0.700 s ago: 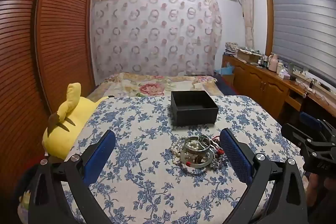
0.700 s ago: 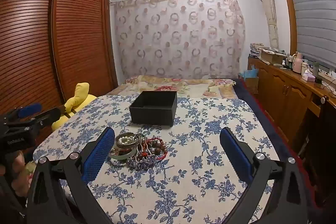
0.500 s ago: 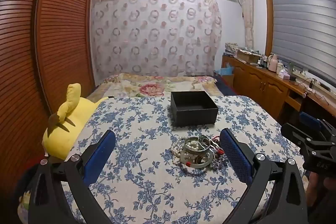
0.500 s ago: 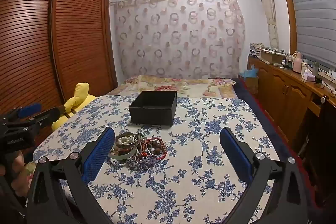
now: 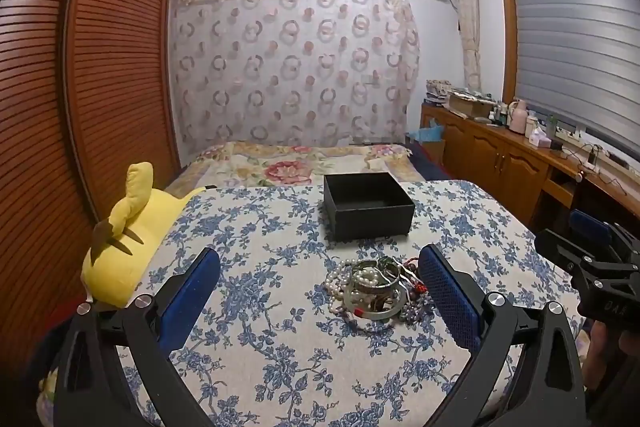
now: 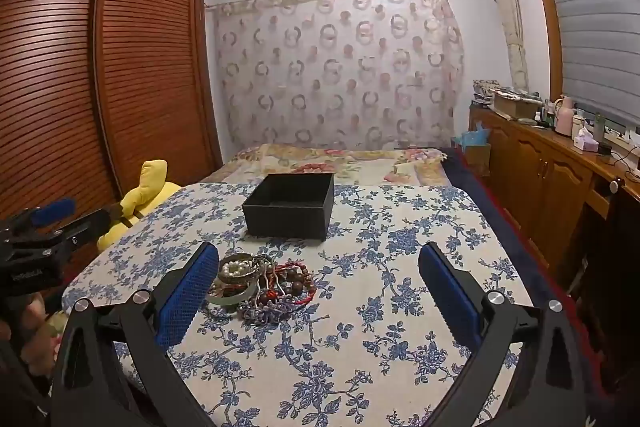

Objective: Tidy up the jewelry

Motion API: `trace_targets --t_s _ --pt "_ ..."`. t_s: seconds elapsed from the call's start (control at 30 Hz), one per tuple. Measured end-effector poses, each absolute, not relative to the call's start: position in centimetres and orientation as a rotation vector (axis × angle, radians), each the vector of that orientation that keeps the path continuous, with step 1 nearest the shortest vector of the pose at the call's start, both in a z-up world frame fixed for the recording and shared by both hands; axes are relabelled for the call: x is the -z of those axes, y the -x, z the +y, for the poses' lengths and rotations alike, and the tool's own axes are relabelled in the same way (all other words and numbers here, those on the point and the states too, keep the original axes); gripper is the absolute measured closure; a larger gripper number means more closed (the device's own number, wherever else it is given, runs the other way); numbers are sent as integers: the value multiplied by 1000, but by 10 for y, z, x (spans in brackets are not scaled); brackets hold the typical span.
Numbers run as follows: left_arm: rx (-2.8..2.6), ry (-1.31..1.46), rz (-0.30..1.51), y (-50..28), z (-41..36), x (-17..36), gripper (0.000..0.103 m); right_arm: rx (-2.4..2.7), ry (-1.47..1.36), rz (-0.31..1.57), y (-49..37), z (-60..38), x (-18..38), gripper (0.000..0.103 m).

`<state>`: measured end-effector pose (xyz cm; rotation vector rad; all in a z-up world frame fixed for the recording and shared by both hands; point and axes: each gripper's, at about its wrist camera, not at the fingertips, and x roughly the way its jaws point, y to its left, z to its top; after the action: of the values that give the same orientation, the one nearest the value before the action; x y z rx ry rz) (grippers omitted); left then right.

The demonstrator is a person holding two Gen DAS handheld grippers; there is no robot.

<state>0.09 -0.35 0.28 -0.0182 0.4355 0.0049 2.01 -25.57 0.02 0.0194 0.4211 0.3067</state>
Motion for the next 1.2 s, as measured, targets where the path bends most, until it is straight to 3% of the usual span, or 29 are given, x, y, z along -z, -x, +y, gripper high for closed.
trace_targets --t_s 1.2 --pt "2 13 419 7 -2 -12 7 -306 -26 413 -18 -259 -3 2"
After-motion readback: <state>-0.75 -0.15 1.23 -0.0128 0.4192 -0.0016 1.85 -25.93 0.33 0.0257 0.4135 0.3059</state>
